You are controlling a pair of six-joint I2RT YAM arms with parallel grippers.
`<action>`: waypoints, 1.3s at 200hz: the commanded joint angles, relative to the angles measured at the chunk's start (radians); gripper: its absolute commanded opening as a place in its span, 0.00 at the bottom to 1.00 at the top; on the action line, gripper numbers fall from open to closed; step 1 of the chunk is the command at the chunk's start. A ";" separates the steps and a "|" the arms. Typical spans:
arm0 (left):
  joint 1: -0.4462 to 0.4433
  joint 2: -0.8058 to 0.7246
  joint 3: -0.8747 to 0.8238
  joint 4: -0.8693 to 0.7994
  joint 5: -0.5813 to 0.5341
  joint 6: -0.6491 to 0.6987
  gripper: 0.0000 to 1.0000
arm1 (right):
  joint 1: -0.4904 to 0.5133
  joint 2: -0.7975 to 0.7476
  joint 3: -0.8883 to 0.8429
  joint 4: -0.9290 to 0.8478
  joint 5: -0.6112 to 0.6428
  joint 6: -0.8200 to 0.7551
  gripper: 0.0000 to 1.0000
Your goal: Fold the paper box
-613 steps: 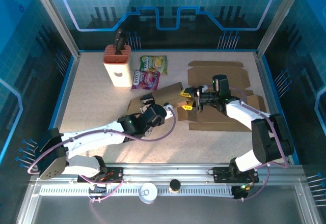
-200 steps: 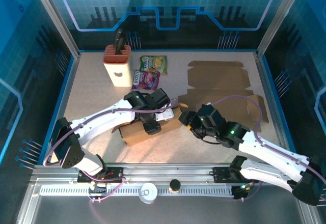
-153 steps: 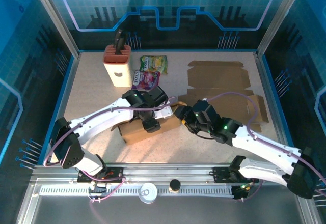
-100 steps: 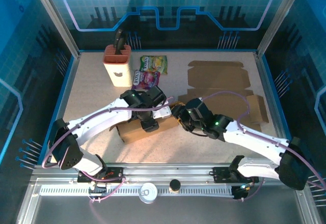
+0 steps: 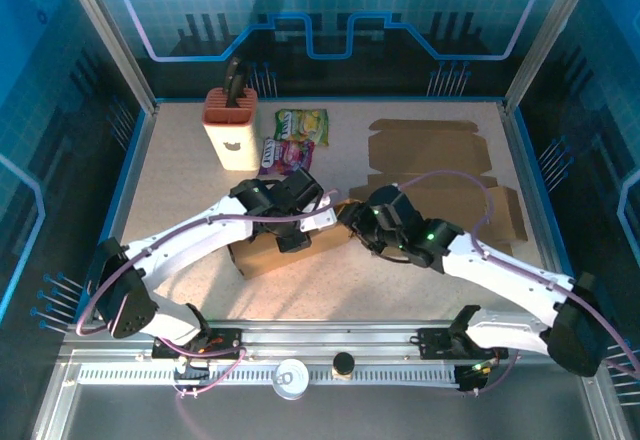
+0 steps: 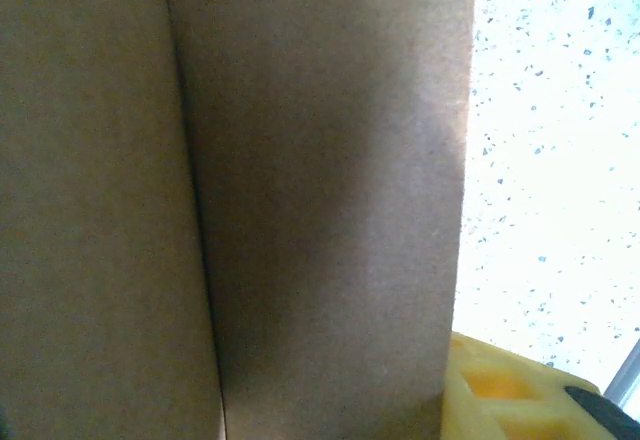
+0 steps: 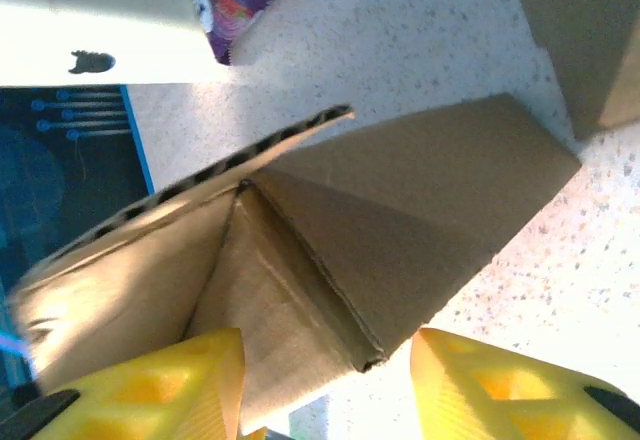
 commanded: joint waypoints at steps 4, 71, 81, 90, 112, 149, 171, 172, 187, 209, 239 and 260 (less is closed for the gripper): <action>0.008 -0.055 -0.025 0.022 0.053 0.034 0.36 | -0.117 -0.107 0.071 -0.059 -0.103 -0.439 0.46; 0.001 -0.090 -0.033 -0.006 0.210 0.050 0.38 | -0.334 -0.136 0.155 -0.242 -0.474 -1.081 0.51; -0.006 -0.082 -0.022 -0.014 0.228 0.050 0.38 | -0.318 -0.140 0.156 -0.270 -0.442 -1.107 0.51; -0.011 -0.071 -0.011 -0.023 0.233 0.054 0.38 | -0.306 -0.149 0.155 -0.293 -0.418 -1.128 0.51; -0.035 -0.026 0.021 -0.039 0.233 0.067 0.38 | -0.297 -0.179 0.147 -0.337 -0.368 -1.164 0.52; -0.078 0.076 0.094 -0.065 0.207 0.096 0.38 | -0.284 -0.187 0.148 -0.409 -0.319 -1.184 0.52; -0.090 0.114 0.128 -0.066 0.204 0.113 0.38 | -0.262 -0.187 0.152 -0.441 -0.271 -1.125 0.50; -0.091 0.116 0.129 -0.067 0.204 0.114 0.38 | -0.260 -0.189 0.151 -0.441 -0.271 -1.123 0.50; -0.097 0.131 0.145 -0.069 0.204 0.123 0.38 | -0.235 -0.222 0.126 -0.429 -0.248 -1.082 0.51; -0.099 0.136 0.149 -0.064 0.208 0.138 0.39 | -0.227 -0.244 0.099 -0.423 -0.240 -1.048 0.51; -0.102 0.144 0.153 -0.064 0.201 0.148 0.39 | -0.215 -0.239 0.083 -0.416 -0.225 -1.042 0.50; -0.105 0.141 0.150 -0.058 0.207 0.149 0.39 | -0.207 -0.225 0.091 -0.430 -0.193 -1.057 0.50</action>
